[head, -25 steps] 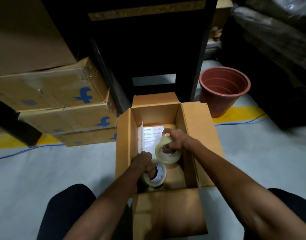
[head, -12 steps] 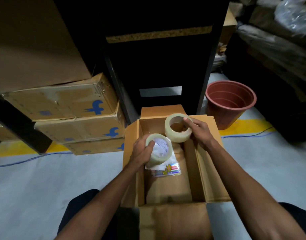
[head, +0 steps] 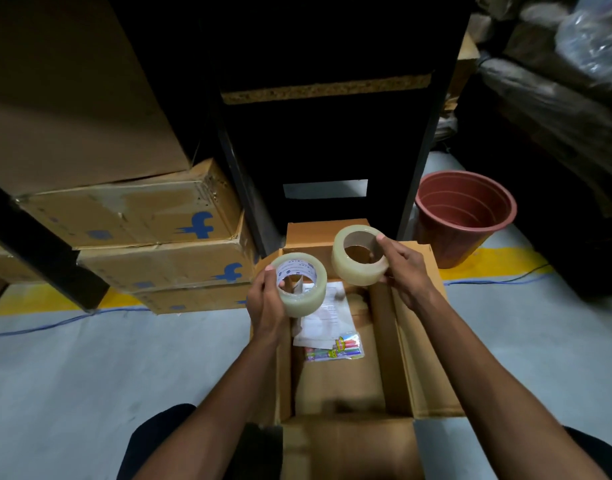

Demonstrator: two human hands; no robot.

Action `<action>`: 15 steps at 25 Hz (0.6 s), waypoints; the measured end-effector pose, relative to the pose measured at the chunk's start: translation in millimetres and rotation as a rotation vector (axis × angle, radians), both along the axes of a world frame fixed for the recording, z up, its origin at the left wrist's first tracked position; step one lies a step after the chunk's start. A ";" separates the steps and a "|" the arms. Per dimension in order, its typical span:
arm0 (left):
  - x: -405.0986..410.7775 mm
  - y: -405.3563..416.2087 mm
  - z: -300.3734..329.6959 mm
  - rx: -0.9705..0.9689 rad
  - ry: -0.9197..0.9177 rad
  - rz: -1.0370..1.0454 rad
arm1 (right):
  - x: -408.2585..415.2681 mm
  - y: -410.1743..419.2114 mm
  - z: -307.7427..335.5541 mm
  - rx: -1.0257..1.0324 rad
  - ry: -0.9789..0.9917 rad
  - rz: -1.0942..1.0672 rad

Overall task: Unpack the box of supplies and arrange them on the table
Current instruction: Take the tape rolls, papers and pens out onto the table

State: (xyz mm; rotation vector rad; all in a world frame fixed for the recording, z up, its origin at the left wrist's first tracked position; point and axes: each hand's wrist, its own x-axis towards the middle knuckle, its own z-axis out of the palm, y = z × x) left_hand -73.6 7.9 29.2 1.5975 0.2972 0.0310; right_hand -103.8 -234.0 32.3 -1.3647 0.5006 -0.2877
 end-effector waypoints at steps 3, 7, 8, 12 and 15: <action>-4.5 1.5 29.3 0.023 -0.009 0.063 | -9.5 4.7 22.8 -0.030 0.033 -0.011; -21.6 9.5 85.3 0.046 0.011 0.109 | -28.9 6.6 76.7 -0.022 0.072 -0.007; -26.0 12.7 100.5 0.040 0.018 0.107 | -35.7 7.0 92.6 -0.013 0.084 0.003; -41.9 22.1 177.8 0.063 0.106 0.136 | -62.2 12.5 174.7 0.030 0.114 0.042; -58.3 27.2 254.3 0.062 0.120 0.146 | -78.1 19.9 245.6 0.035 0.149 0.046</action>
